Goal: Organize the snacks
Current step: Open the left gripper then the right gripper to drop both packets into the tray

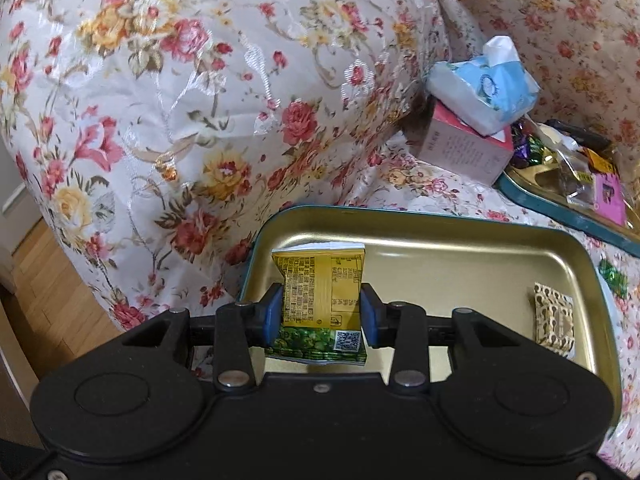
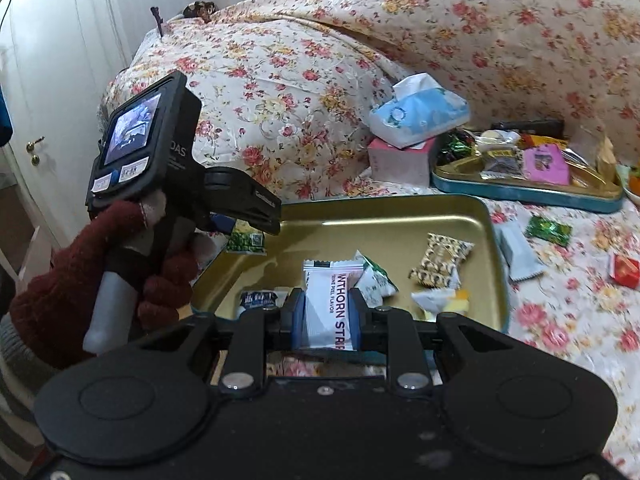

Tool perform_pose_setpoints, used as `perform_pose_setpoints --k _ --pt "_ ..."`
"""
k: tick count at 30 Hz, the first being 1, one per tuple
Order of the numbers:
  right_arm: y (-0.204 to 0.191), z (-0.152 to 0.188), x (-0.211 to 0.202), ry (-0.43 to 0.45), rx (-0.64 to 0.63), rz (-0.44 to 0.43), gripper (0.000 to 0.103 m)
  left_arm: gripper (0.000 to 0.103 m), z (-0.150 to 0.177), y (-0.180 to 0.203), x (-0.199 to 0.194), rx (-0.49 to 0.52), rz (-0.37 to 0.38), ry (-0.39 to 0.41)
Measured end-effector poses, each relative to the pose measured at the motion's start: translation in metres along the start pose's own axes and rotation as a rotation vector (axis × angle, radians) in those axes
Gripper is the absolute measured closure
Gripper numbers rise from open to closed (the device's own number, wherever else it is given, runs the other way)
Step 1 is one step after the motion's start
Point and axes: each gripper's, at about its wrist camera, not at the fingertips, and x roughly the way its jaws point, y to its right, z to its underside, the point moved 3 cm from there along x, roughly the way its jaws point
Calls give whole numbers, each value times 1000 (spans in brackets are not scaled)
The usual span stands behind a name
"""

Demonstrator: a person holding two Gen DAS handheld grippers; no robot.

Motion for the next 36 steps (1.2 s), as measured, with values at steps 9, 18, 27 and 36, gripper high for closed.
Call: perform_pose_setpoints --k 9,18,27,36 --pt "-5 -12 38 -29 -23 6 79 55 4 -6 1 -12 10 3" --pt "-6 -15 60 -51 -45 50 79 55 8 -12 -7 -27 16 16" --pt "-9 -12 66 -63 -64 54 79 55 9 -9 -10 -26 11 16" --pt "-5 -9 66 -58 -50 67 79 55 -1 6 -23 4 20 61"
